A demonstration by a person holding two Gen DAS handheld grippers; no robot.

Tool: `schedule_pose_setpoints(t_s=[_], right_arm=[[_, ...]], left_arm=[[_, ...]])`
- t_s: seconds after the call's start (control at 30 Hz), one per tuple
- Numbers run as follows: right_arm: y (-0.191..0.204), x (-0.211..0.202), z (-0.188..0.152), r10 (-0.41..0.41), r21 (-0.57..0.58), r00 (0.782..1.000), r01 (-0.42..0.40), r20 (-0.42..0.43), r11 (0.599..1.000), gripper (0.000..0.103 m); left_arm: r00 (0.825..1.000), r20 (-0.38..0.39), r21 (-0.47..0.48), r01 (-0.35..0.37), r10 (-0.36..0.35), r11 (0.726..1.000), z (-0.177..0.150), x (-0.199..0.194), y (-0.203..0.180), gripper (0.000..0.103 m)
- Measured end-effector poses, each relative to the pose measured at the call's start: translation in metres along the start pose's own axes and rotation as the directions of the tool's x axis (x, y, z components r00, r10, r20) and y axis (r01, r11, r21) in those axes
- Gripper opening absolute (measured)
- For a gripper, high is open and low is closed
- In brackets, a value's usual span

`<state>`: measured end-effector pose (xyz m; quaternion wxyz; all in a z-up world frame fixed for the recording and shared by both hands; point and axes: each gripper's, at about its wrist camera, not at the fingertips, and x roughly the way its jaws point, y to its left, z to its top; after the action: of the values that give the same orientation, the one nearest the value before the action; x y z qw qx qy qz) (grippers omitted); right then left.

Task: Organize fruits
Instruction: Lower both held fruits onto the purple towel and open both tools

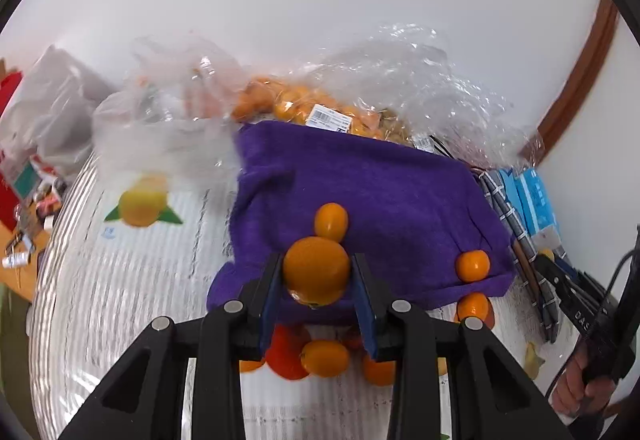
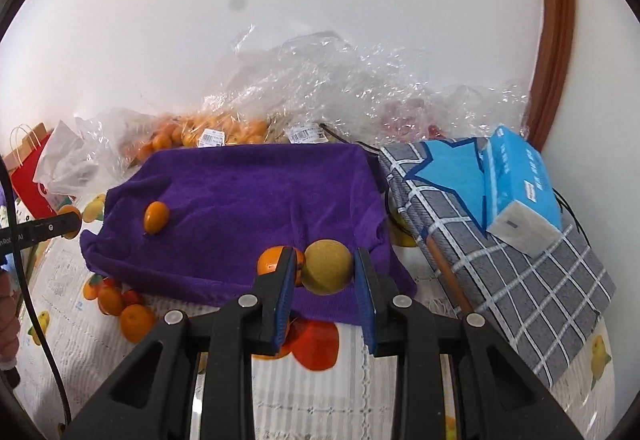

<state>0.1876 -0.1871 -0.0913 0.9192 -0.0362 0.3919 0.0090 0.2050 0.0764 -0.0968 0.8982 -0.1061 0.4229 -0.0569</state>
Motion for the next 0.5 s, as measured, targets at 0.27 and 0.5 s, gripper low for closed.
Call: schedule_pose_setpoints(t_s=[0.27, 0.5], right_arm=[[-0.006, 0.049, 0.001, 0.020, 0.042, 0.998, -0.018, -0.054, 0.999, 0.029], [-0.008, 0.075, -0.003, 0.024, 0.041, 0.995, -0.020, -0.099, 0.999, 0.029]], left_arm=[[0.999, -0.050, 0.024, -0.014, 0.015, 1.000, 0.005, 0.040, -0.006, 0.032], [0.995, -0.100, 0.024, -0.022, 0.024, 0.999, 0.000, 0.065, -0.010, 0.032]])
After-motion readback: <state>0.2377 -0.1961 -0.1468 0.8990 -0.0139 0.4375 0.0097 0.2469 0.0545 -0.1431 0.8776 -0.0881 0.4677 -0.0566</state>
